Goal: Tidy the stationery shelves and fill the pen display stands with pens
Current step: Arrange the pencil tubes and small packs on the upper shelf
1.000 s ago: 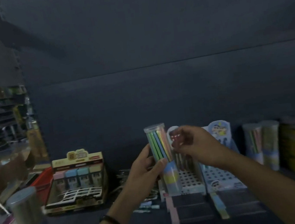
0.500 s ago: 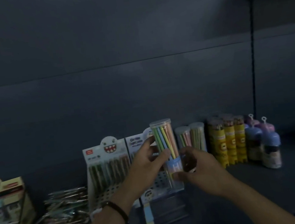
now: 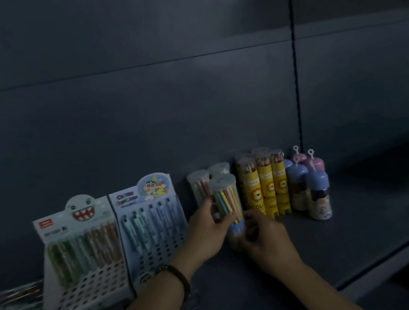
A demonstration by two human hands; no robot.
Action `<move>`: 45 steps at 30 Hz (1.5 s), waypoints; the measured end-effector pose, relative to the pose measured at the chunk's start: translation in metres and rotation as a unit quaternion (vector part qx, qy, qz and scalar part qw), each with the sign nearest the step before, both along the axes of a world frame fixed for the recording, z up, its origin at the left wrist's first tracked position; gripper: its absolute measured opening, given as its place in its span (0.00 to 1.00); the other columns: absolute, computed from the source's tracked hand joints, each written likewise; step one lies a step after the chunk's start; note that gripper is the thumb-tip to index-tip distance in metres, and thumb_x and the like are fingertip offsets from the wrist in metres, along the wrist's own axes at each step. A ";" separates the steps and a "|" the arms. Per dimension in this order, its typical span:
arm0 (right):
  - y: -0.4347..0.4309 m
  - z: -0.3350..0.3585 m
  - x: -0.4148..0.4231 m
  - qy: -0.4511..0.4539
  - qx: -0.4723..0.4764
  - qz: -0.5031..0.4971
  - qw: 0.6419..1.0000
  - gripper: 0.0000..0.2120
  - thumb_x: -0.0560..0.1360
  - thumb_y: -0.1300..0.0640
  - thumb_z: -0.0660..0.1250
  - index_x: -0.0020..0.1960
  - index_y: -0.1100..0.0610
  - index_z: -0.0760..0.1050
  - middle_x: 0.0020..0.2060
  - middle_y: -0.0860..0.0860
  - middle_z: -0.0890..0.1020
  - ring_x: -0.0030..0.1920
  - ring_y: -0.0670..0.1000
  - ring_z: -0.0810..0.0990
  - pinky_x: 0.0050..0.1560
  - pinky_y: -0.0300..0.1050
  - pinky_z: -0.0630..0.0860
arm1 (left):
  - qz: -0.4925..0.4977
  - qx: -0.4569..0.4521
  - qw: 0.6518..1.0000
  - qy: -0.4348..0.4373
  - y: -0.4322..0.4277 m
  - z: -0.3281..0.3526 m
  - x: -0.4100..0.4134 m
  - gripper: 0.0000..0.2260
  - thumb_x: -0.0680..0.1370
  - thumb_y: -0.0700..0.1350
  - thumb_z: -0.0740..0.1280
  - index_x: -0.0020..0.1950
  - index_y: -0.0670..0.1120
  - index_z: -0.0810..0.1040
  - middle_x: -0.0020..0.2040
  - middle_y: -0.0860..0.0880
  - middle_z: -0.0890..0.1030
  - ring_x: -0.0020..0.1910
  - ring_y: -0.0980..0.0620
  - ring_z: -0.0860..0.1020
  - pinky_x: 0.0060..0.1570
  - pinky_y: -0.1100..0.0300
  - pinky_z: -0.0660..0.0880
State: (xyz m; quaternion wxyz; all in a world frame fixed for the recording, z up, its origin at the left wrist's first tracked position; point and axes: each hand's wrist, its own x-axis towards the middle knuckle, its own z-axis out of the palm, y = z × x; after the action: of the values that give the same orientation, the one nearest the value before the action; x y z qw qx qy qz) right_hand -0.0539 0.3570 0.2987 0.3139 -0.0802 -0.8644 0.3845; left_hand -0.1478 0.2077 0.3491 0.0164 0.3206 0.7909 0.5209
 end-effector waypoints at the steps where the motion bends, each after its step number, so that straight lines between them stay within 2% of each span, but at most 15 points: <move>1: 0.002 -0.004 -0.002 0.001 -0.005 -0.005 1.000 0.20 0.73 0.46 0.77 0.62 0.41 0.74 0.48 0.40 0.82 0.49 0.42 0.82 0.49 0.48 0.82 | 0.006 -0.001 1.000 0.006 0.005 -0.003 -0.001 0.23 0.79 0.57 0.73 0.73 0.61 0.71 0.65 0.58 0.81 0.63 0.59 0.80 0.59 0.47 0.83; 4: 0.005 -0.011 -0.007 -0.006 -0.005 -0.022 1.000 0.19 0.72 0.49 0.79 0.58 0.41 0.74 0.47 0.41 0.82 0.49 0.43 0.81 0.48 0.48 0.82 | 0.020 -0.005 0.999 0.038 0.014 -0.008 -0.003 0.23 0.81 0.53 0.73 0.74 0.57 0.71 0.65 0.58 0.81 0.63 0.61 0.80 0.61 0.58 0.81; 6: 0.009 -0.015 -0.013 -0.009 -0.012 -0.034 0.999 0.18 0.71 0.48 0.79 0.57 0.42 0.75 0.46 0.41 0.82 0.47 0.42 0.81 0.46 0.49 0.82 | 0.038 -0.017 0.997 0.062 0.017 -0.013 -0.003 0.24 0.79 0.49 0.75 0.73 0.55 0.72 0.61 0.59 0.81 0.60 0.63 0.80 0.54 0.72 0.77; 8: 0.011 -0.018 -0.017 -0.006 -0.021 -0.040 0.999 0.17 0.72 0.47 0.78 0.56 0.42 0.76 0.46 0.41 0.82 0.46 0.42 0.81 0.46 0.49 0.83 | 0.056 -0.029 0.996 0.059 0.020 -0.024 -0.002 0.23 0.77 0.47 0.77 0.69 0.55 0.74 0.56 0.60 0.82 0.54 0.66 0.81 0.47 0.75 0.76; 12: 0.014 -0.023 -0.023 -0.009 -0.006 -0.050 0.999 0.22 0.76 0.51 0.75 0.67 0.40 0.73 0.53 0.42 0.83 0.53 0.44 0.82 0.51 0.50 0.84 | 0.080 -0.045 0.995 0.039 0.025 -0.042 -0.003 0.17 0.76 0.53 0.78 0.62 0.57 0.77 0.52 0.57 0.84 0.50 0.63 0.82 0.44 0.69 0.78; 15: 0.015 -0.025 -0.026 -0.023 0.006 -0.057 0.998 0.27 0.77 0.50 0.73 0.73 0.38 0.70 0.57 0.42 0.82 0.57 0.45 0.81 0.54 0.50 0.83 | 0.089 -0.051 0.994 0.039 0.028 -0.045 -0.002 0.15 0.78 0.52 0.76 0.60 0.58 0.75 0.53 0.57 0.84 0.51 0.62 0.82 0.44 0.69 0.78; 22: 0.016 -0.026 -0.027 -0.038 0.020 -0.060 0.997 0.32 0.77 0.51 0.73 0.77 0.38 0.65 0.58 0.42 0.82 0.58 0.44 0.81 0.54 0.48 0.83 | 0.100 -0.062 0.992 0.037 0.029 -0.043 0.002 0.13 0.78 0.54 0.75 0.57 0.59 0.73 0.51 0.58 0.82 0.49 0.65 0.81 0.41 0.72 0.75; 26: 0.014 -0.022 -0.023 -0.033 0.003 -0.060 0.998 0.29 0.76 0.50 0.73 0.75 0.39 0.69 0.57 0.41 0.83 0.57 0.43 0.81 0.54 0.47 0.83 | 0.100 -0.069 0.992 0.036 0.026 -0.039 0.007 0.12 0.79 0.54 0.74 0.58 0.57 0.74 0.52 0.59 0.81 0.48 0.68 0.77 0.39 0.76 0.73; 29: 0.010 -0.016 -0.014 -0.015 -0.010 -0.056 0.998 0.24 0.76 0.52 0.75 0.69 0.40 0.74 0.53 0.42 0.84 0.53 0.42 0.82 0.53 0.47 0.83 | 0.103 -0.076 0.991 0.041 0.020 -0.035 0.009 0.13 0.79 0.55 0.74 0.60 0.56 0.76 0.57 0.56 0.83 0.51 0.65 0.79 0.41 0.74 0.72; 32: 0.005 -0.009 -0.006 -0.004 -0.028 -0.073 0.997 0.20 0.76 0.51 0.76 0.66 0.45 0.77 0.49 0.42 0.84 0.49 0.44 0.83 0.51 0.47 0.82 | 0.092 -0.094 0.990 0.053 0.002 -0.026 0.019 0.15 0.81 0.51 0.72 0.67 0.51 0.76 0.60 0.54 0.83 0.55 0.62 0.79 0.43 0.76 0.72; 35: -0.002 0.000 0.004 0.004 -0.025 -0.095 0.995 0.13 0.78 0.49 0.74 0.61 0.46 0.78 0.47 0.43 0.84 0.46 0.45 0.82 0.49 0.48 0.82 | 0.074 -0.107 0.987 0.090 -0.031 -0.009 0.034 0.10 0.82 0.49 0.71 0.62 0.52 0.79 0.55 0.58 0.83 0.53 0.64 0.81 0.45 0.77 0.73; 38: -0.019 0.013 0.011 0.008 0.001 -0.075 0.997 0.04 0.79 0.48 0.71 0.53 0.45 0.78 0.42 0.44 0.84 0.43 0.46 0.83 0.45 0.50 0.82 | 0.066 -0.110 0.986 0.111 -0.078 0.011 0.049 0.04 0.82 0.48 0.71 0.56 0.54 0.81 0.47 0.58 0.84 0.45 0.64 0.83 0.46 0.68 0.80; 42: -0.067 0.040 0.012 0.009 0.042 0.002 0.999 0.06 0.77 0.53 0.74 0.47 0.45 0.77 0.36 0.38 0.79 0.38 0.37 0.79 0.36 0.29 0.72 | 0.090 -0.151 0.971 0.164 -0.156 0.034 0.068 0.02 0.82 0.48 0.71 0.52 0.56 0.83 0.45 0.60 0.85 0.45 0.64 0.83 0.46 0.67 0.81; 44: -0.104 0.053 0.008 0.002 0.063 0.054 0.997 0.05 0.77 0.54 0.73 0.48 0.46 0.78 0.35 0.40 0.80 0.37 0.39 0.80 0.36 0.32 0.74 | 0.105 -0.172 0.962 0.183 -0.197 0.045 0.080 0.02 0.81 0.49 0.72 0.50 0.56 0.84 0.43 0.61 0.85 0.43 0.64 0.83 0.44 0.67 0.80; 45: -0.126 0.060 0.004 -0.008 0.070 0.087 0.994 0.04 0.77 0.53 0.73 0.49 0.47 0.78 0.35 0.42 0.81 0.37 0.40 0.80 0.38 0.38 0.78 | 0.117 -0.190 0.955 0.193 -0.216 0.051 0.087 0.03 0.81 0.48 0.73 0.48 0.55 0.85 0.42 0.61 0.85 0.43 0.65 0.83 0.43 0.69 0.79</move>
State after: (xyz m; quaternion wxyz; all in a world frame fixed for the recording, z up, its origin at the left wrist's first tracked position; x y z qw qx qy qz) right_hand -0.0495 0.2314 0.3585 0.2770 0.0139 -0.8954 0.3484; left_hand -0.0603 -0.0086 0.4001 -0.1370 0.3117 0.8953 0.2871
